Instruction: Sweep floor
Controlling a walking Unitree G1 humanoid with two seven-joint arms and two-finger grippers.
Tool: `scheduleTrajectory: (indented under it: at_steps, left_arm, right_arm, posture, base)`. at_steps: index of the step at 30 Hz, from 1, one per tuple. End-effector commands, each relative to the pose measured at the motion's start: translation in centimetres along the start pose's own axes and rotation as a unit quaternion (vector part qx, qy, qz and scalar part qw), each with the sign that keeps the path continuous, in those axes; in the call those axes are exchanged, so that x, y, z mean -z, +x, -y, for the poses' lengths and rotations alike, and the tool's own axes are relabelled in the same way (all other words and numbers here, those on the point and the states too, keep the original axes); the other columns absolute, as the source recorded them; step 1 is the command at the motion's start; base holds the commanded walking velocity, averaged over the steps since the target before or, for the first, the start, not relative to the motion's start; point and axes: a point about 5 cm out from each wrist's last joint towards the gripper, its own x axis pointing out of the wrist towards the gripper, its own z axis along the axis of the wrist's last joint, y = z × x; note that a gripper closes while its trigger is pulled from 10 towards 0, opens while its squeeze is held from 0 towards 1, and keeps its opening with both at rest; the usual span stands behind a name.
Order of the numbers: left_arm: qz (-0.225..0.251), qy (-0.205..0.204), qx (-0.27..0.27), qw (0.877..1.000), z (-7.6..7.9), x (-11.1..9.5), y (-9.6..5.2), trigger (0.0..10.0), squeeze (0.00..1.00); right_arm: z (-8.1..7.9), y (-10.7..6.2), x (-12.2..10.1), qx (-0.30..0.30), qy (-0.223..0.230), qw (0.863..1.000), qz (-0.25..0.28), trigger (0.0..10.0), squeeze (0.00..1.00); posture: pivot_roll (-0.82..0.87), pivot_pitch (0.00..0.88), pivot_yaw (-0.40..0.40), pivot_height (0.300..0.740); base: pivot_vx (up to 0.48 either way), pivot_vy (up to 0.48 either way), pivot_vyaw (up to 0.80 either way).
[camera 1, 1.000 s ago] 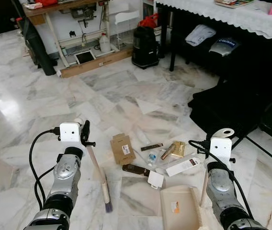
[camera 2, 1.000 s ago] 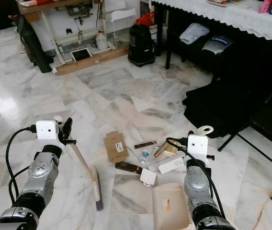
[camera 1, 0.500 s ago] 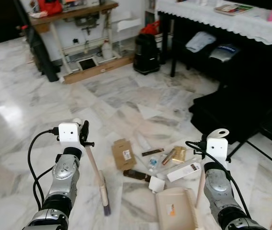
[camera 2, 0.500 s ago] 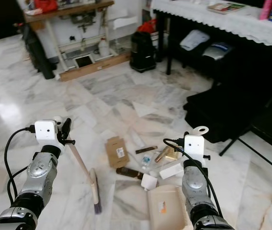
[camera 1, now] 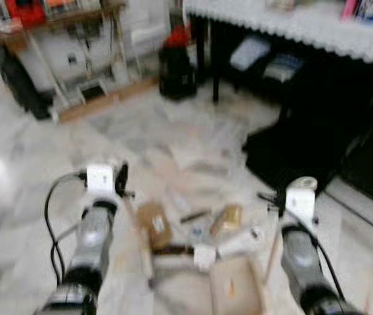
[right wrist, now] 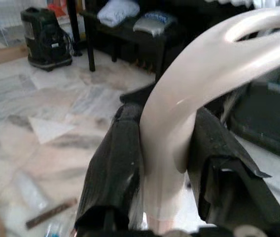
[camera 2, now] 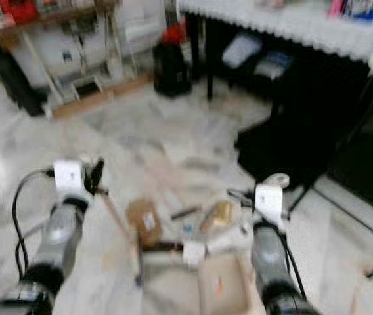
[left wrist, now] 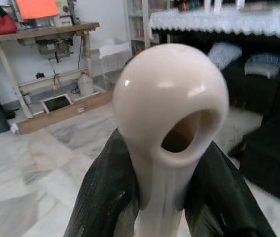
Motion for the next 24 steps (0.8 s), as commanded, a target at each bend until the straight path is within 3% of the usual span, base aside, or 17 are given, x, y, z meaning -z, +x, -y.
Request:
scheduleTrajectory:
  at_steps: [1,14,24]
  left_arm:
    - [0.015,0.013,-0.016,1.0,-1.3,-0.7,0.0,10.0,0.0]
    - [0.02,0.005,0.008,1.0,-0.7,-1.0,0.0,10.0,0.0]
    - [0.011,0.017,0.079,0.997,0.6,-0.9,-0.7,10.0,0.0]
  right_arm:
    - [-0.9,0.4,-1.0,-0.013,0.005,1.0,0.021,10.0,0.0]
    - [-0.9,0.1,-0.6,-0.012,0.002,1.0,0.016,10.0,0.0]
    - [-1.1,-0.7,0.2,-0.014,-0.004,1.0,0.007,10.0,0.0]
  posture:
    - [-0.08,0.0,0.082,0.74]
    - [-0.08,0.0,0.082,0.74]
    - [-0.07,0.0,0.09,0.74]
  base:
    - [0.292,0.0,0.0]
    - [0.0,0.0,0.0]
    - [0.0,0.0,0.0]
